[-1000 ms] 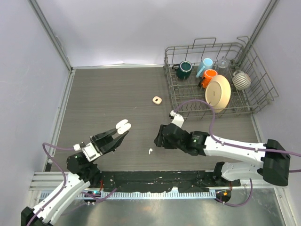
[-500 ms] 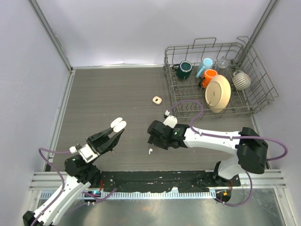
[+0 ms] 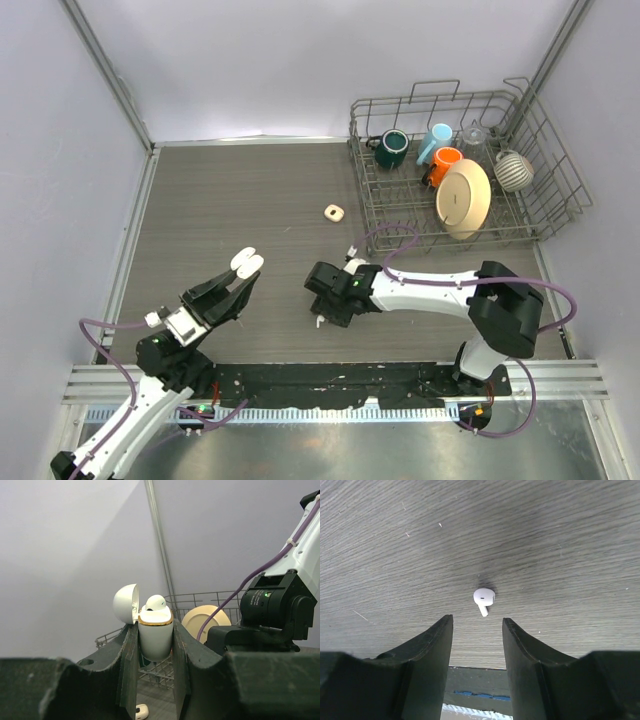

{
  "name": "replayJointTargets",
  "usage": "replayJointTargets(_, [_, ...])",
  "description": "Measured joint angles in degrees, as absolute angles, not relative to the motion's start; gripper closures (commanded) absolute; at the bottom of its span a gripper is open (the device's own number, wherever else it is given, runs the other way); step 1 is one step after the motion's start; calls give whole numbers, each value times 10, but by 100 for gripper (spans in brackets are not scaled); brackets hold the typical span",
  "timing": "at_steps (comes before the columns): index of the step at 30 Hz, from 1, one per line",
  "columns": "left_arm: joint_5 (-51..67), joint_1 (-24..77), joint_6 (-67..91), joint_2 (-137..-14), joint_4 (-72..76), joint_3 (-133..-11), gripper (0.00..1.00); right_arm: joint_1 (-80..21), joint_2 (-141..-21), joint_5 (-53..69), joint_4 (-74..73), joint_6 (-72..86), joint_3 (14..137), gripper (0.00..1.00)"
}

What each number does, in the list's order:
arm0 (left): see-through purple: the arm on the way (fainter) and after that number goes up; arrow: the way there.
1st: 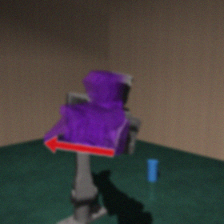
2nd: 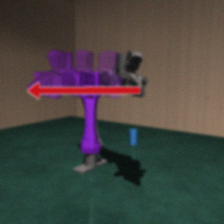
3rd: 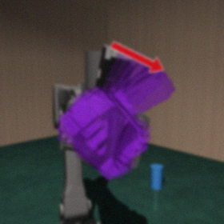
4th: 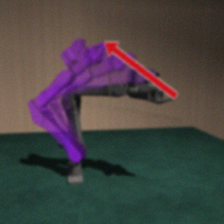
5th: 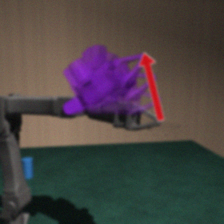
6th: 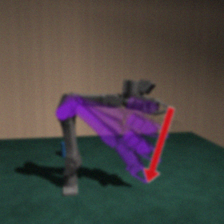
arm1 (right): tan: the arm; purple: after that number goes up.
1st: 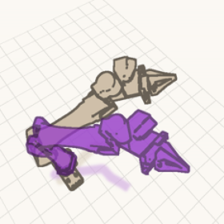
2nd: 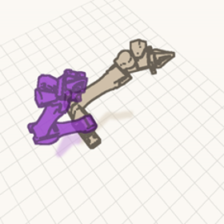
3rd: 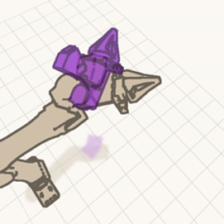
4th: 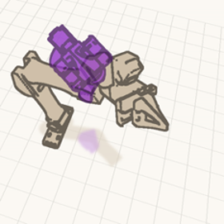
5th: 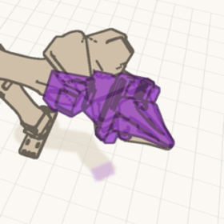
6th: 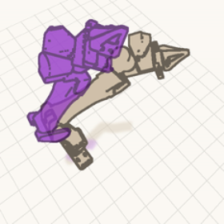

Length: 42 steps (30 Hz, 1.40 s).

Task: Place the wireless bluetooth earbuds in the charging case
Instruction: Pick up the earbud from the center of the board.

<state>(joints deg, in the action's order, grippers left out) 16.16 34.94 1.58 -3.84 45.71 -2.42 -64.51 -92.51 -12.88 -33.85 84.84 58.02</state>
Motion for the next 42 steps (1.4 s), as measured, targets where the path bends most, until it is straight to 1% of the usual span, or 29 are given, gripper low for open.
replayJointTargets(8, [160,349,11,-25,439,-24,100,-645,-949,-112,-325,862,580,52])
replayJointTargets(19, [160,349,10,-24,428,-24,100,-641,-991,-110,-327,857,611,59])
replayJointTargets(42, [160,349,10,-21,424,-24,100,-632,-996,-110,-347,853,615,60])
